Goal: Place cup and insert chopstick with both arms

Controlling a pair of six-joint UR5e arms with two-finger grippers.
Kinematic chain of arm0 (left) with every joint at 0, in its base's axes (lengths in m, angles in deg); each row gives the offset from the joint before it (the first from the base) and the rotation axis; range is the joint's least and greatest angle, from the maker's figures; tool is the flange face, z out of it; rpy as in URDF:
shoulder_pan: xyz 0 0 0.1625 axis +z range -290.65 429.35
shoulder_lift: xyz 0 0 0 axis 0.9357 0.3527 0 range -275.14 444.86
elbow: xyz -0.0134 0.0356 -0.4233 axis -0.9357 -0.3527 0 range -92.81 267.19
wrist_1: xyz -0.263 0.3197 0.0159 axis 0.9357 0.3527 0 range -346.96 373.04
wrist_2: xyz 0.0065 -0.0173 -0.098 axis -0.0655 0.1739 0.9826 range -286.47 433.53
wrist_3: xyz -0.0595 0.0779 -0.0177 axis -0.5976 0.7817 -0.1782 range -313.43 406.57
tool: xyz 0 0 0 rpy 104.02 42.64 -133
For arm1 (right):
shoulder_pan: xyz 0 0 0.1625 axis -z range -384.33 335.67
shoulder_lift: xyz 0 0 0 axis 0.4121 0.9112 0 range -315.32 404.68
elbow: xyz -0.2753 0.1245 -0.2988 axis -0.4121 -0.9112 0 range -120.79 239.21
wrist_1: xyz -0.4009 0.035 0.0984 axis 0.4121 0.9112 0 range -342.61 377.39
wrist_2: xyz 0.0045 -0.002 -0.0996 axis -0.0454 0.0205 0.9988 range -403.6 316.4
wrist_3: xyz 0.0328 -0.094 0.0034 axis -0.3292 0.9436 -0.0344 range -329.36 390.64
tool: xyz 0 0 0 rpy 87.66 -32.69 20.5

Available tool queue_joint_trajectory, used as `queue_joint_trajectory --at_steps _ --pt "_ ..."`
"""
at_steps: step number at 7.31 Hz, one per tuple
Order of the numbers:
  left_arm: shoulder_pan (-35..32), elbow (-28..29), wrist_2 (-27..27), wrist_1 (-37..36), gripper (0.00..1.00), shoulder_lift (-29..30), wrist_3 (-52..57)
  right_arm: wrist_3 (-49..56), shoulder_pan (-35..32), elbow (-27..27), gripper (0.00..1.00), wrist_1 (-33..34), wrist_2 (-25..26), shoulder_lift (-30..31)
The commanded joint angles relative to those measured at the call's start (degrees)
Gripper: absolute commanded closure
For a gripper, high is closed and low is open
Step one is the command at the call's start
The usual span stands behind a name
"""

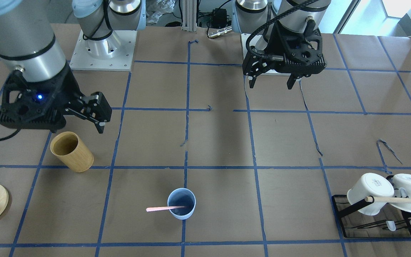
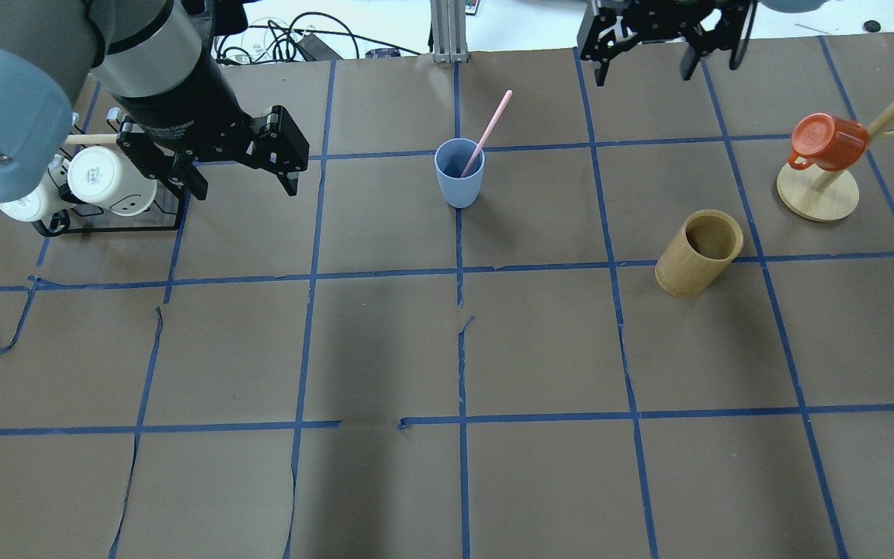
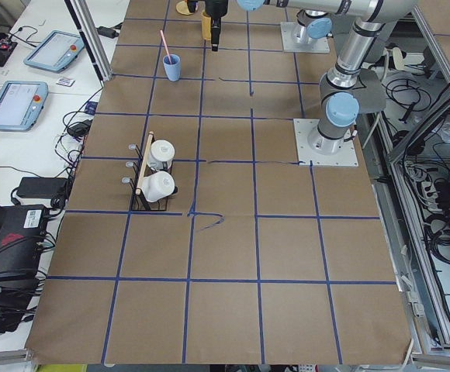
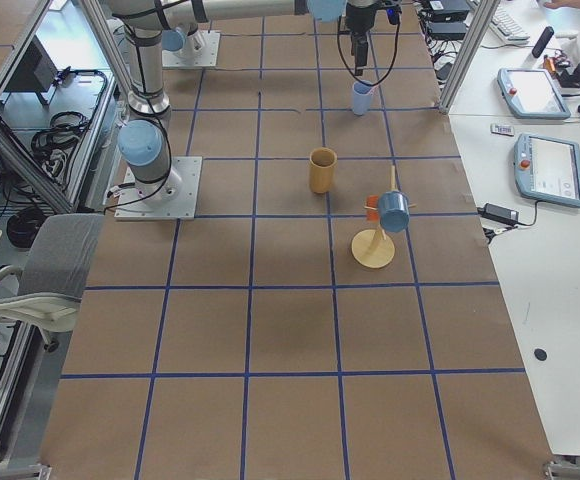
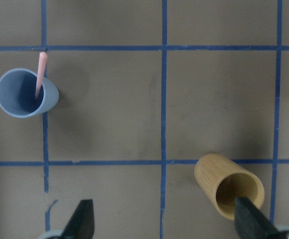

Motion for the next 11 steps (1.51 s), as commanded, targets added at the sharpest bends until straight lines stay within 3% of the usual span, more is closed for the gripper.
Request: queue_joint_trajectory --at_steps 1,4,6,11 --pt "0.1 0.0 0.1 0.0 0.0 0.1 0.0 7.9 1.5 7.6 0.0 -3.7 -0.1 11.2" --pt "0.3 0.0 0.0 -0.1 0.0 0.0 0.0 10.0 2.1 7.6 0.0 -3.9 -0.1 11.6" --pt "0.3 0.1 -0.1 0.0 0.0 0.0 0.0 10.1 2.4 7.7 0.0 -3.5 -5.6 11.6" --pt "0.3 0.0 0.0 0.0 0.0 -0.3 0.0 10.3 2.4 7.9 0.0 -3.2 -5.6 12.3"
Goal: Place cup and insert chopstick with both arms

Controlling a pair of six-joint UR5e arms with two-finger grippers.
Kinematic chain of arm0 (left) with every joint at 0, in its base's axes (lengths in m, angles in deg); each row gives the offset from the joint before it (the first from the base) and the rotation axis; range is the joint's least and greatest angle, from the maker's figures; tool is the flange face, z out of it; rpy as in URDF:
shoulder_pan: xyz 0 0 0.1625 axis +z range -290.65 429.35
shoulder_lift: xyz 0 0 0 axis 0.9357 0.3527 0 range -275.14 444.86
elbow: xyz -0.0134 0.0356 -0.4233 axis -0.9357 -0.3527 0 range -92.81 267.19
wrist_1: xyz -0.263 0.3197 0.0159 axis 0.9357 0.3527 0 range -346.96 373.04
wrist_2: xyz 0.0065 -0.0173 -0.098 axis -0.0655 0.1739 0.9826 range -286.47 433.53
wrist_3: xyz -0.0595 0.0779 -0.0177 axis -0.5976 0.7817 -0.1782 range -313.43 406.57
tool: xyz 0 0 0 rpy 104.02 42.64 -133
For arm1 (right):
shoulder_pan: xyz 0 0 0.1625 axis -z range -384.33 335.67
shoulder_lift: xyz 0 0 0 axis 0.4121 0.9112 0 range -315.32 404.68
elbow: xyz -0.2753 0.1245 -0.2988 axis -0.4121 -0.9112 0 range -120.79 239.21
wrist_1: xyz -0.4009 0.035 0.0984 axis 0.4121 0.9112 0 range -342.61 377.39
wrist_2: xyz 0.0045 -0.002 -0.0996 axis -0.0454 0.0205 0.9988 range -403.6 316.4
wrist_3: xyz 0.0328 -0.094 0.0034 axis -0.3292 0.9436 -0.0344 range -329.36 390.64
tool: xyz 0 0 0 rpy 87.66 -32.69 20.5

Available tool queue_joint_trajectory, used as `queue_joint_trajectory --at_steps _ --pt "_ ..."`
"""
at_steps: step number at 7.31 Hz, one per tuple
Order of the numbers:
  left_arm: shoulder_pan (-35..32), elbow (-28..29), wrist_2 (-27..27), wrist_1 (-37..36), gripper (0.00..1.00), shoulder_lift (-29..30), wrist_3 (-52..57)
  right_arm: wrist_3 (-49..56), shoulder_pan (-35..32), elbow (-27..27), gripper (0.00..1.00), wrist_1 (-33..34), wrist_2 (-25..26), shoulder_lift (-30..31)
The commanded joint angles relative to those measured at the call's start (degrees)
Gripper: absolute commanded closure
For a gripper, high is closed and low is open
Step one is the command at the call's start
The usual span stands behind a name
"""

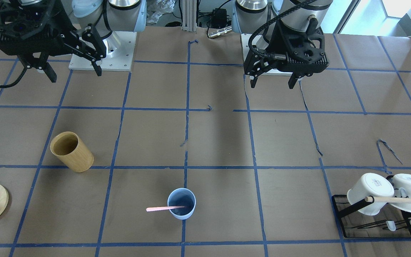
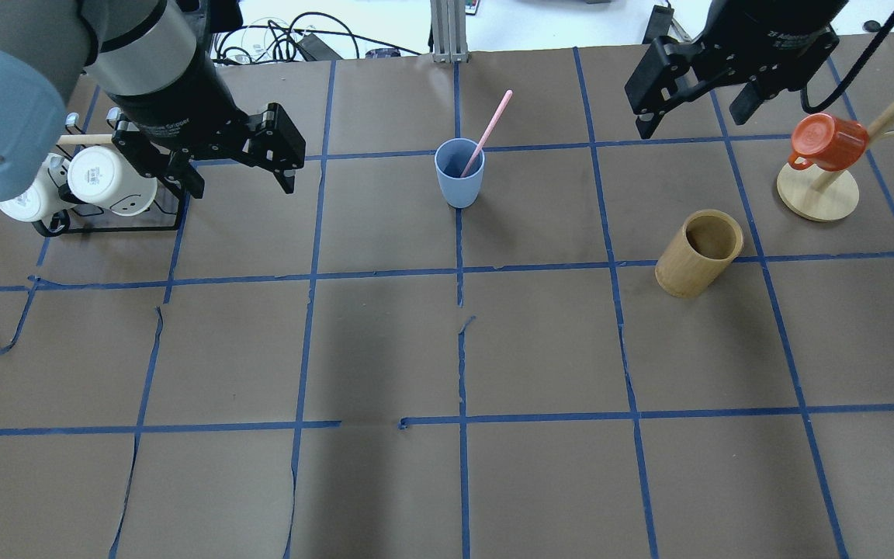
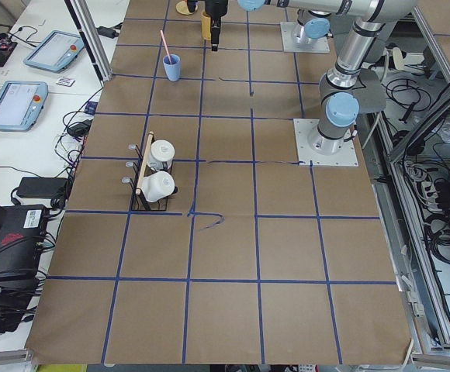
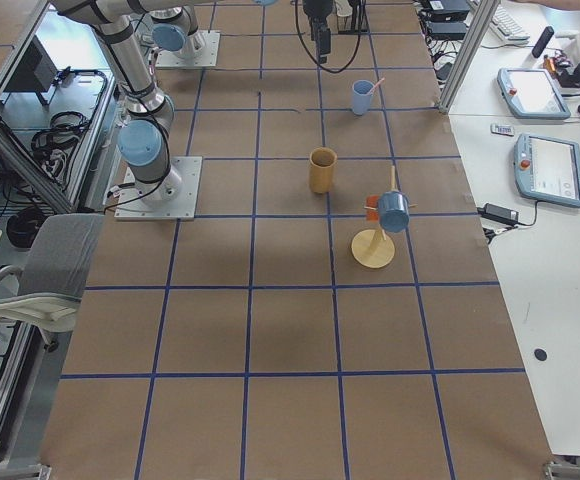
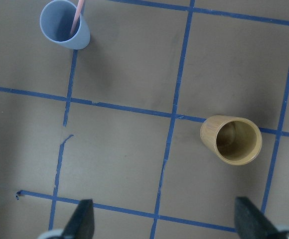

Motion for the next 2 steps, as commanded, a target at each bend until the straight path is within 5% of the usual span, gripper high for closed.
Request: queue_joint_trajectory --at_steps 1,2 --pt "0.0 0.0 0.0 0.0 0.0 0.0 0.0 0.0 0.0 0.1 0.0 0.0 -0.4 0.0" --pt "0.0 0.0 0.0 -0.1 0.0 0.0 0.0 0.0 0.0 0.2 0.0 0.1 -0.7 0.0"
